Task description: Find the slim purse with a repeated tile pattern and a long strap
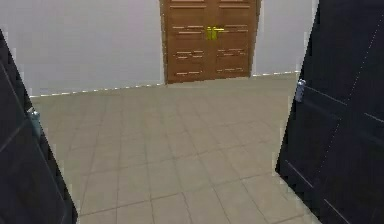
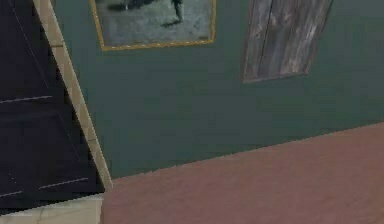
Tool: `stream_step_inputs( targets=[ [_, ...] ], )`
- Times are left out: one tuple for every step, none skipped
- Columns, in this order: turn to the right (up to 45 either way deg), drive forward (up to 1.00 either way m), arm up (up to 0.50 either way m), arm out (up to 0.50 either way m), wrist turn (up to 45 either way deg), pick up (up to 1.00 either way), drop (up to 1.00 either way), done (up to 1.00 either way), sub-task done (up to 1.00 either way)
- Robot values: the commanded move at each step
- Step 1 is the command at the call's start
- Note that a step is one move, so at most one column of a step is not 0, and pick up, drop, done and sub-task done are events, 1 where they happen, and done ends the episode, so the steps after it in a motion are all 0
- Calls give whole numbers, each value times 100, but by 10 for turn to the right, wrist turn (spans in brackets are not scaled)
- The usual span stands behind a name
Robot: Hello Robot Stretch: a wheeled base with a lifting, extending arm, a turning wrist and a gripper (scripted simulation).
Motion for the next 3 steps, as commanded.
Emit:
stream_step_inputs(
  targets=[
    [0,100,0,0,0,0,0,0,0],
    [-60,0,0,0,0,0,0,0,0],
    [0,50,0,0,0,0,0,0,0]
  ],
)
